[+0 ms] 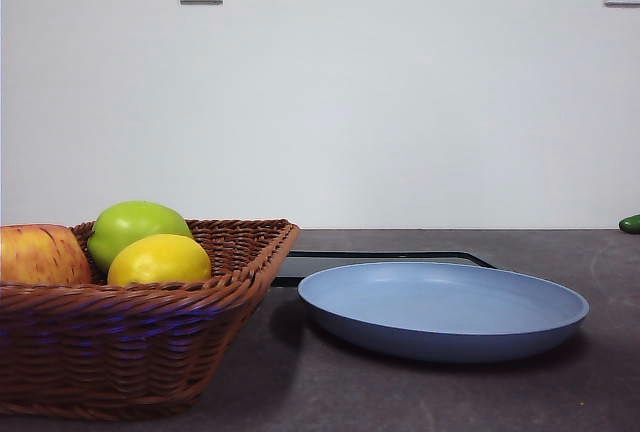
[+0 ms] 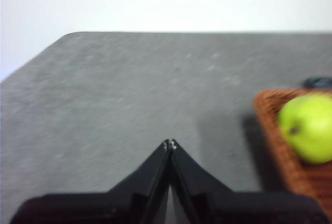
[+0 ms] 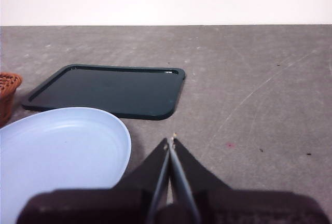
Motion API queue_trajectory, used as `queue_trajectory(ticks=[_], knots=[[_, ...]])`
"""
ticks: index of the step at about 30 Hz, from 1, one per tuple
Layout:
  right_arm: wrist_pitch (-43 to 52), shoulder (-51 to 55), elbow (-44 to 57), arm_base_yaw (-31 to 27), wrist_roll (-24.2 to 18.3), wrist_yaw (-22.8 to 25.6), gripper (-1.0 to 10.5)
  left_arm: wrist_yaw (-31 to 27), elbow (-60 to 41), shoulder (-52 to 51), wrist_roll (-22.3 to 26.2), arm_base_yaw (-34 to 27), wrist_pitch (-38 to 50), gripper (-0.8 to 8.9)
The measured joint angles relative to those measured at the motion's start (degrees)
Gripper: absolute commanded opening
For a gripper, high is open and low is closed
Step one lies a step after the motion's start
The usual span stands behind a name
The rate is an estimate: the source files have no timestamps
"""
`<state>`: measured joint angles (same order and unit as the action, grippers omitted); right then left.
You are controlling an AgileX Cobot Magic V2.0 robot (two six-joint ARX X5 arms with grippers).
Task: Take the lemon from the basket,put the lemon in the plate,hand out the plate
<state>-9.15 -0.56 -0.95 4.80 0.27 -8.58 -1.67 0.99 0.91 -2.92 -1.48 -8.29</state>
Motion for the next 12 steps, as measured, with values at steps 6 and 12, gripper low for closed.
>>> queue_trajectory(ticks=[6,12], knots=[[0.35,0.00,0.02,0.00,11.17,-0.11,0.0,11.61,0.00,0.00,-10.47,0.00,0.37,0.08],[2.56,0.00,0.15,0.00,24.46,-1.51,0.0,17.90,0.00,0.00,-17.35,0.00,0.57,0.06]])
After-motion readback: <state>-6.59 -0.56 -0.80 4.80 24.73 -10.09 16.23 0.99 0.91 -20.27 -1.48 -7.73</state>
